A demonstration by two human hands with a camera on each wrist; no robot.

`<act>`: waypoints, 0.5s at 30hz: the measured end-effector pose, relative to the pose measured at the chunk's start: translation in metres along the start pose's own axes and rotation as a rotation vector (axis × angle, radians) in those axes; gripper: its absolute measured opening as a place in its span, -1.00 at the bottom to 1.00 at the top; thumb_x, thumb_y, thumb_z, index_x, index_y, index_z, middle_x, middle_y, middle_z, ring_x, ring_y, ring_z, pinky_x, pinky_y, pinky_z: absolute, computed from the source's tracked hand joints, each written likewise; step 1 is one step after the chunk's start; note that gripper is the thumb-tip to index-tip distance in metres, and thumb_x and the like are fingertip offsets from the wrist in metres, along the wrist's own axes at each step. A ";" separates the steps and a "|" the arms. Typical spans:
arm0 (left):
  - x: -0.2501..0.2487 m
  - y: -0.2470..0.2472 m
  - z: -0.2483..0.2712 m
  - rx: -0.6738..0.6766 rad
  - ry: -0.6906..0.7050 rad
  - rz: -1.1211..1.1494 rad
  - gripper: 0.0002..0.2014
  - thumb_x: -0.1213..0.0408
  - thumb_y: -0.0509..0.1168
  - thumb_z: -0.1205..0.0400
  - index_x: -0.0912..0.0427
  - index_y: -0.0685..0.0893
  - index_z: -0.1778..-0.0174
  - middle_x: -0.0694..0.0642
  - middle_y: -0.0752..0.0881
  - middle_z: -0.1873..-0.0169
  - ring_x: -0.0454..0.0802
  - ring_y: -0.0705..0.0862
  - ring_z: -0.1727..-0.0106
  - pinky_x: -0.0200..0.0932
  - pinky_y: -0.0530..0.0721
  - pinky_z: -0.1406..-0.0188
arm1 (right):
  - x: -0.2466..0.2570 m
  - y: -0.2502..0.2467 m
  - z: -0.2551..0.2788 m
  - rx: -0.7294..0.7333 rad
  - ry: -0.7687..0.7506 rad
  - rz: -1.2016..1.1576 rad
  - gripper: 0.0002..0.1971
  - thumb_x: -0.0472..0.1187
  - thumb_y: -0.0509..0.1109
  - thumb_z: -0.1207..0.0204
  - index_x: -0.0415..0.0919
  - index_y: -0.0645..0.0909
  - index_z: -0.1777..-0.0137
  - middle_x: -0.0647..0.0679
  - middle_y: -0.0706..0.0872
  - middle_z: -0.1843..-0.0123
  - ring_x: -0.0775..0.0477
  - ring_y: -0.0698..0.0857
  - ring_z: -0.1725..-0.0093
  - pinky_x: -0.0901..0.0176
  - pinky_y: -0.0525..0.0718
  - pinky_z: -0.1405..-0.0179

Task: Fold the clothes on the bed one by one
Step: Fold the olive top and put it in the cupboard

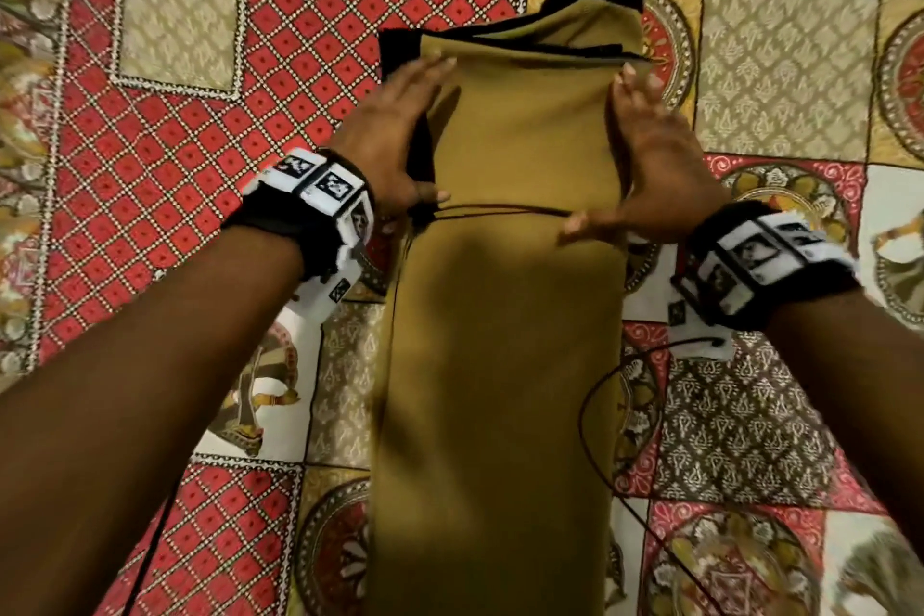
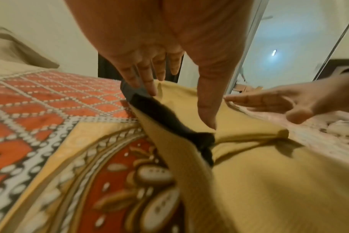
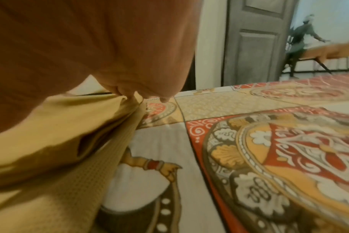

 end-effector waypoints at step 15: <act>0.026 -0.019 -0.026 -0.165 -0.515 1.119 -0.89 0.36 0.53 -0.54 0.14 0.79 0.06 0.02 0.85 0.22 -0.09 0.82 0.23 -0.19 0.72 0.25 | -0.012 -0.039 -0.058 -0.044 0.403 -1.028 -0.60 0.02 0.81 -0.17 -0.17 0.82 0.09 -0.18 0.87 -0.07 -0.29 0.83 -0.15 -0.31 0.81 -0.12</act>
Point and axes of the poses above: each hand's wrist, its own z-axis away from the middle knuckle, its own y-axis out of the palm, x = y × z, the point moved 4 cm from there along -z, towards the middle knuckle
